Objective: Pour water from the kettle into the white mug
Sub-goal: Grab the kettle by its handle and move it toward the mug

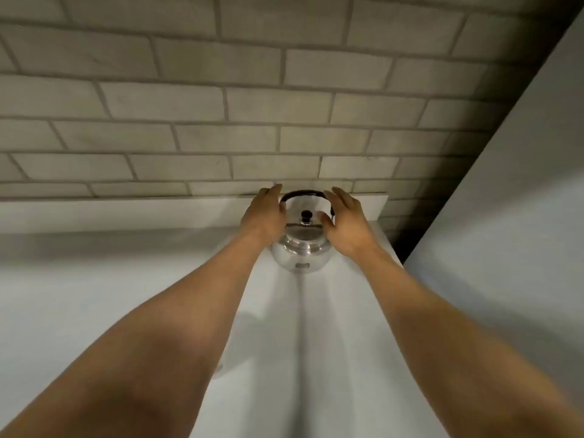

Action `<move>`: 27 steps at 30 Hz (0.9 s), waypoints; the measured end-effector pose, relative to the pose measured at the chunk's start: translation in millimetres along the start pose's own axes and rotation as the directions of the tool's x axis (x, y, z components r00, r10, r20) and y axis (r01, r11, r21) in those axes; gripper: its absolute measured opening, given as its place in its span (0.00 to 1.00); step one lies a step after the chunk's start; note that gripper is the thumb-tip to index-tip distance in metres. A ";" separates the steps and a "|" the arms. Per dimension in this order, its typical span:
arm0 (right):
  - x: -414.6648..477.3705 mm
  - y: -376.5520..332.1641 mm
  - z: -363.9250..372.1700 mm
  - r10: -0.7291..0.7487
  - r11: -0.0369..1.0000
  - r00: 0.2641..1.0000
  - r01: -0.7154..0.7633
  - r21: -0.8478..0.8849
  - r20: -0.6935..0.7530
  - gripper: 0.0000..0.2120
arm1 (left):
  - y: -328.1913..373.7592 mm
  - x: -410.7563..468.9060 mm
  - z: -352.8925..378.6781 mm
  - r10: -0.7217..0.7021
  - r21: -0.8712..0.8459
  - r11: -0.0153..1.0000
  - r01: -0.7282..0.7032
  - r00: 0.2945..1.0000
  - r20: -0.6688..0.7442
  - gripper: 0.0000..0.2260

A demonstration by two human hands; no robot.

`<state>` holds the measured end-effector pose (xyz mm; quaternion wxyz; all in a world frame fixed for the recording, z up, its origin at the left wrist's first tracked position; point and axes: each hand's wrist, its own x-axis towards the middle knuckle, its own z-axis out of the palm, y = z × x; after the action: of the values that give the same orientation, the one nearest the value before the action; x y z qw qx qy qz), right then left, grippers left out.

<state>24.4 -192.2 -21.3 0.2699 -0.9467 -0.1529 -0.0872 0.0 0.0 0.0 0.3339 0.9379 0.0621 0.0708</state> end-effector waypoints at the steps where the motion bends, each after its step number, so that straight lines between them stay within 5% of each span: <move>1: 8.7 2.9 2.1 -0.010 1.000 1.000 0.010 -0.005 0.011 0.27 | -1.1 4.7 2.0 -0.009 0.013 1.000 0.009 1.000 0.007 0.23; 6: 42.6 8.1 9.8 -0.058 0.998 0.986 0.059 0.001 0.155 0.28 | -12.7 26.3 17.2 0.016 0.025 1.000 -0.017 0.998 0.058 0.24; 14: 60.1 23.2 17.6 -0.170 0.984 0.974 0.159 0.079 0.150 0.16 | -12.6 28.7 30.7 0.092 0.013 0.996 -0.092 0.996 0.001 0.15; 22: 34.8 23.9 -8.0 -0.115 0.966 0.978 0.069 0.250 0.171 0.08 | 1.4 11.0 10.8 0.180 0.010 0.983 -0.181 0.982 0.060 0.14; 27: -6.8 -9.8 -37.1 -0.086 0.961 0.993 0.063 0.269 0.075 0.18 | 8.2 -22.1 -10.4 0.256 -0.009 0.967 -0.256 0.965 0.047 0.13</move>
<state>11.7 -205.8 12.9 0.3844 -0.8982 -0.2103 -0.0351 -23.0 -3.5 11.2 0.3248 0.9389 -0.0679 0.0911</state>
